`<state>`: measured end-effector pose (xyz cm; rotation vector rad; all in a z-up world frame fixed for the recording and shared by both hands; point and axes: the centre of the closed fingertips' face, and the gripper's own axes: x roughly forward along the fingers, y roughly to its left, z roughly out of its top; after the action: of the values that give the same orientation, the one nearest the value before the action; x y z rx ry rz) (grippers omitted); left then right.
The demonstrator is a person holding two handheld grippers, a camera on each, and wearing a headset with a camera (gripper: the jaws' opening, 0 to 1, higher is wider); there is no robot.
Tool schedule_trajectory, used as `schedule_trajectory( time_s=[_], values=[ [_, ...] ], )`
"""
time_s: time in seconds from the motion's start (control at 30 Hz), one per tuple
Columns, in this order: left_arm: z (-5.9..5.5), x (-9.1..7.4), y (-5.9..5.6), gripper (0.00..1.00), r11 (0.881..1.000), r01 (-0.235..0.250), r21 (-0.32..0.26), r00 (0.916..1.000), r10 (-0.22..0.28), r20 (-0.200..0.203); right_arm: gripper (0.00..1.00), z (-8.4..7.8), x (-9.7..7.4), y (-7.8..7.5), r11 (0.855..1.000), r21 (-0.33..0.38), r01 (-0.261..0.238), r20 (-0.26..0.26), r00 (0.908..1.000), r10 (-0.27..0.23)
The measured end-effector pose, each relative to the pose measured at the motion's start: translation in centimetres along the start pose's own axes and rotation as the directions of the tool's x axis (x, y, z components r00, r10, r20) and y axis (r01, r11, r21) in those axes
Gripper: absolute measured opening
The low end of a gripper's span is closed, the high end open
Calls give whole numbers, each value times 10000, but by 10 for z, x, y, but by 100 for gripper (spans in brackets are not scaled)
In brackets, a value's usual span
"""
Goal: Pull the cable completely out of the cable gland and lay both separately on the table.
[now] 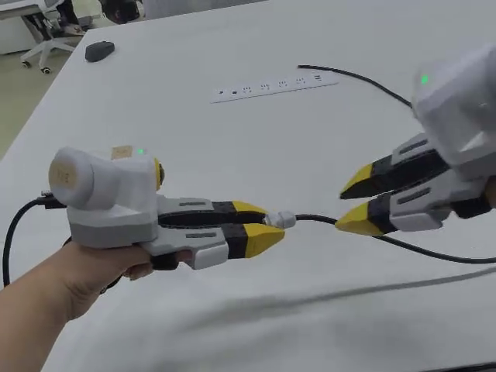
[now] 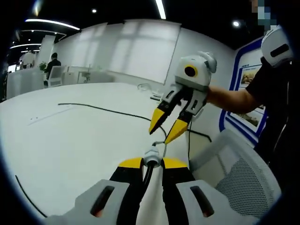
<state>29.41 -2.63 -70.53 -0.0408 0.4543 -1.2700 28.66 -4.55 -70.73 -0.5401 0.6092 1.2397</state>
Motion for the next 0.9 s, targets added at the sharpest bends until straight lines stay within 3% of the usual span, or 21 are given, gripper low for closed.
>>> schedule_trajectory(
  time_s=[0.07, 0.1, 0.17, 0.3, 0.47, 0.5, 0.6, 0.67, 0.7, 0.8, 0.87, 0.9],
  values=[
    [0, 1, -3, 14, 9999, 92, 92, 9999, -92, -57, 12, 3, 7, 3, 9998, 17, -191, 6, 9998, 191],
    [0, 1, -5, 14, 9998, 141, 143, 9999, -140, -67, 11, 2, 9, 5, 9987, -329, -379, -62, 9993, 377],
    [-2, 2, -7, 14, 9995, 195, 255, 9997, -191, -160, 3, 2, 10, 4, 9971, -697, -316, -183, 9994, 304],
    [-3, 2, -9, 14, 9988, 289, 397, 9995, -282, -174, 1, 2, 12, 8, 9952, -744, -640, -212, 9978, 626],
    [-6, 1, -10, 14, 9984, 361, 427, 9992, -353, -183, 0, -1, 13, 9, 9945, -834, -631, -419, 9973, 598],
    [-5, 1, -10, 14, 9985, 337, 430, 9993, -329, -173, 0, -2, 13, 8, 9953, -815, -531, -376, 9980, 502],
    [-3, 1, -9, 14, 9976, 163, 670, 9998, -157, -102, 0, -8, 8, 0, 9998, 179, -20, -386, 9993, 27],
    [-1, -3, -1, 14, 9972, -170, 732, 9998, 172, -24, 0, -19, 2, -13, 9974, -279, 661, -623, 9958, -677],
    [-1, -9, 3, 14, 9975, -262, 655, 9996, 260, 51, 0, -27, -2, -19, 9955, -60, 945, -713, 9929, -947],
    [-4, -22, 12, 14, 9968, -560, 569, 9984, 555, 103, 0, -56, -16, -31, 9783, 1581, 1337, -553, 9904, -1265],
    [-8, -30, 18, 14, 9958, -773, 488, 9970, 769, 99, 0, -87, -29, -43, 9638, 1842, 1927, -1117, 9783, -1742],
    [-9, -32, 17, 14, 9962, -716, 495, 9974, 711, 113, 0, -93, -33, -42, 9590, 2193, 1796, -869, 9826, -1641]
  ],
)
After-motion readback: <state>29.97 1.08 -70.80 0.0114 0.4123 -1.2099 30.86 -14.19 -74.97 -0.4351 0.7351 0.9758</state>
